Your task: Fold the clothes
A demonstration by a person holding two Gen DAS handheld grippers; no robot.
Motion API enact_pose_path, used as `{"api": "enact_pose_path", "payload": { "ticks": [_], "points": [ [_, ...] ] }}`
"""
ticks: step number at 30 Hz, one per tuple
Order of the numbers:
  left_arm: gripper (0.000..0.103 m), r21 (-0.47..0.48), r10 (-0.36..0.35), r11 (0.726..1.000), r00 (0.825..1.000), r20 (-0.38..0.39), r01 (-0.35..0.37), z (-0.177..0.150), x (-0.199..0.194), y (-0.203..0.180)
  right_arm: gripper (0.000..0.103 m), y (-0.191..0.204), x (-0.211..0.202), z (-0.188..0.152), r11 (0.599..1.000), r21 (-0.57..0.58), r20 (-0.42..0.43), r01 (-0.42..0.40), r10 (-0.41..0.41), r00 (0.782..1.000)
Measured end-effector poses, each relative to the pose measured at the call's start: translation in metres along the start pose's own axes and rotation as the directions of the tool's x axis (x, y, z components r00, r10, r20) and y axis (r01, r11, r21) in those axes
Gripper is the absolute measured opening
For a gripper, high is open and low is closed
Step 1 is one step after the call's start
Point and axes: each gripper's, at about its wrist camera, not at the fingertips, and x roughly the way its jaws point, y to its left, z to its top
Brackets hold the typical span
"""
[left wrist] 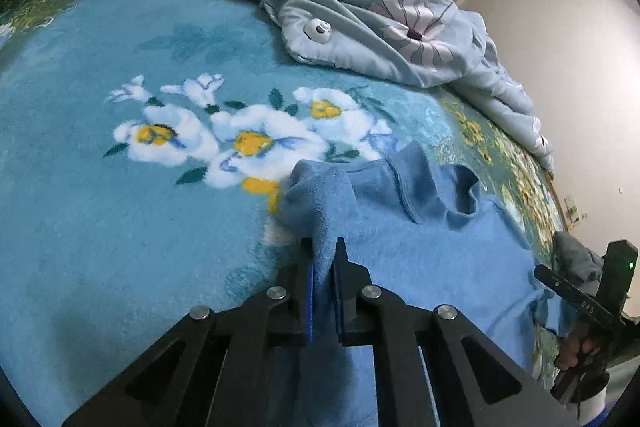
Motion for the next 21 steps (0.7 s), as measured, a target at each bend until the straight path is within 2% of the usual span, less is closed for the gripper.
{"api": "enact_pose_path", "payload": {
  "ticks": [2, 4, 7, 10, 13, 14, 16, 18, 21],
  "points": [
    [0.007, -0.001, 0.013, 1.000, 1.000, 0.024, -0.013, 0.000, -0.005, 0.002, 0.009, 0.006, -0.003, -0.001, 1.000, -0.023, 0.023, -0.011, 0.012, 1.000],
    [0.007, -0.001, 0.025, 1.000, 0.999, 0.046, -0.025, 0.000, -0.009, 0.004, 0.003, 0.014, -0.007, -0.001, 0.998, -0.055, 0.045, -0.010, 0.013, 0.999],
    [0.007, -0.006, 0.043, 0.999, 0.999, 0.032, -0.043, 0.001, -0.003, 0.007, 0.003, 0.018, -0.007, 0.001, 0.997, -0.077, 0.060, 0.019, -0.015, 0.998],
    [0.008, 0.007, 0.078, 0.997, 0.997, 0.009, -0.078, 0.001, 0.008, 0.008, 0.003, 0.013, 0.007, 0.002, 0.997, -0.060, 0.023, 0.055, -0.054, 0.998],
    [0.009, 0.005, 0.055, 0.998, 0.998, 0.001, -0.055, 0.001, 0.005, 0.009, 0.004, 0.008, 0.008, -0.003, 0.998, -0.035, 0.023, 0.044, -0.043, 0.999],
    [0.011, 0.002, 0.032, 0.999, 0.999, -0.009, -0.032, 0.000, 0.001, 0.009, 0.005, 0.007, -0.001, -0.005, 0.999, -0.028, 0.050, 0.038, -0.037, 0.998],
    [0.022, -0.002, -0.020, 1.000, 0.999, -0.027, 0.020, -0.004, -0.009, 0.010, 0.006, 0.003, -0.025, -0.011, 0.998, -0.031, 0.097, 0.051, -0.048, 0.994],
    [0.036, 0.014, -0.096, 0.995, 0.995, -0.016, 0.096, -0.016, -0.029, 0.010, 0.017, -0.001, -0.050, -0.021, 0.995, -0.053, 0.114, 0.082, -0.076, 0.991],
    [0.047, 0.080, -0.096, 0.992, 0.995, 0.038, 0.093, -0.038, -0.061, 0.005, 0.025, -0.017, -0.098, -0.045, 0.972, -0.149, 0.142, 0.180, -0.159, 0.977]
  ]
}}
